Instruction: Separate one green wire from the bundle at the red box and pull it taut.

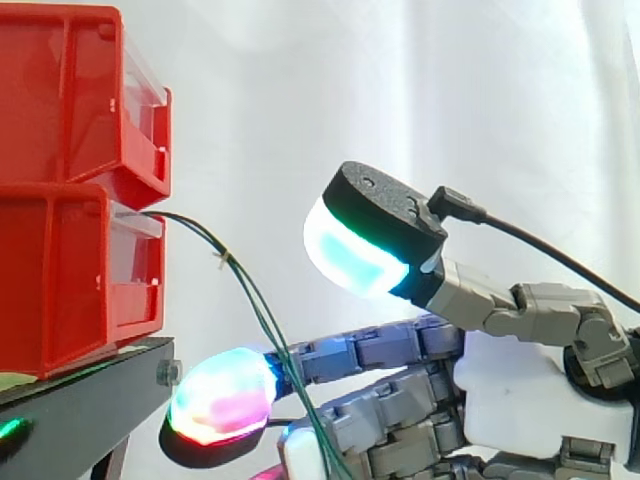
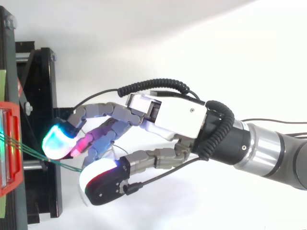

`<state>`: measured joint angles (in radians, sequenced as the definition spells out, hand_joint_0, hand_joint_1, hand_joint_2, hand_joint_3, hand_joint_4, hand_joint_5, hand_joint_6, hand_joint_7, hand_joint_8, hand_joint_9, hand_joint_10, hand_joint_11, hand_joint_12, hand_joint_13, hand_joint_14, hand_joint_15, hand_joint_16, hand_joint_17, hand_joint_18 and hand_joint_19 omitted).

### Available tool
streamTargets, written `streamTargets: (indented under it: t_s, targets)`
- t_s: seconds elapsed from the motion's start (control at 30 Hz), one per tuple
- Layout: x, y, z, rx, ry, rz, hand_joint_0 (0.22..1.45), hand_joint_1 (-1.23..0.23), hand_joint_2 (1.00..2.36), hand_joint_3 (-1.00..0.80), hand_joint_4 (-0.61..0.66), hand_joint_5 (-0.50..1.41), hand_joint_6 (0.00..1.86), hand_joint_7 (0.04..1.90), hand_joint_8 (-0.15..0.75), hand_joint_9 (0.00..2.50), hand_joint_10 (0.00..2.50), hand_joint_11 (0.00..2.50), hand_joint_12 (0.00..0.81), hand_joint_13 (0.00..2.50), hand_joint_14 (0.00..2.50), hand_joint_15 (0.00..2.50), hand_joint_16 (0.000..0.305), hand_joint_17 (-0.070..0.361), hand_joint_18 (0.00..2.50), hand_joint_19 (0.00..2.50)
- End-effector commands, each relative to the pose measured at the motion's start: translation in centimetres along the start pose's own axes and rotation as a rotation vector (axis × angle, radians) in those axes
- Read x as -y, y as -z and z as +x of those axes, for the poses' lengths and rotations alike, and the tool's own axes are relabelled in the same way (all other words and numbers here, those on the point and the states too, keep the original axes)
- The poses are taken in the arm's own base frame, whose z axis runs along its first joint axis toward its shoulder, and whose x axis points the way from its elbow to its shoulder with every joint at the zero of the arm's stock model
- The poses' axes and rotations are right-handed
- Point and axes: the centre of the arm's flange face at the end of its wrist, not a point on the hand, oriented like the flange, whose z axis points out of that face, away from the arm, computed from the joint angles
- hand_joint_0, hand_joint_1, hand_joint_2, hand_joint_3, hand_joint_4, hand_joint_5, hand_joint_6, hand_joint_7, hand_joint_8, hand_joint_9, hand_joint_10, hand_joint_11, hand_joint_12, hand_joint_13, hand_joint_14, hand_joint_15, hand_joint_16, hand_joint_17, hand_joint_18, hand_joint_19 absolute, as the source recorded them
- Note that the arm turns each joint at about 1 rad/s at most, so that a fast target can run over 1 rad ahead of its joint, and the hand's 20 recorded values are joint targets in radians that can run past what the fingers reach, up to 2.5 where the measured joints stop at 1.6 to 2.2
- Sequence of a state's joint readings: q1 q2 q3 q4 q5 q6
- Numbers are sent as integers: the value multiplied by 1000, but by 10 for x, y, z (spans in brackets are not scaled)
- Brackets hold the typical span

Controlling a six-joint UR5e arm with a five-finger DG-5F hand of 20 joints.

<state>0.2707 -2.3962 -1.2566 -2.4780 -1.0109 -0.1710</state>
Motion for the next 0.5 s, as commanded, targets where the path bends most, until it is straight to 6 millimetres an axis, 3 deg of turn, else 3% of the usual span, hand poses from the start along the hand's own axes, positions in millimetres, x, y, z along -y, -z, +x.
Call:
streamTargets:
  t_s: [0.0, 0.13, 0.47]
  targets:
    - [-1, 1, 0, -2, -6, 5, 521, -583, 1000, -500, 267, -188, 502, 765, 294, 1127, 18, 583, 376, 843, 13, 344, 54, 120, 720, 419]
    - [-1, 0, 0, -1, -7, 4, 522, -583, 1000, -500, 266, -186, 502, 773, 296, 1118, 18, 571, 376, 847, 13, 351, 53, 120, 722, 419]
    - [-33, -11, 19, -22, -80, 25, 521, -582, 1000, -500, 267, -183, 502, 775, 293, 1070, 15, 551, 374, 844, 13, 354, 54, 121, 724, 425]
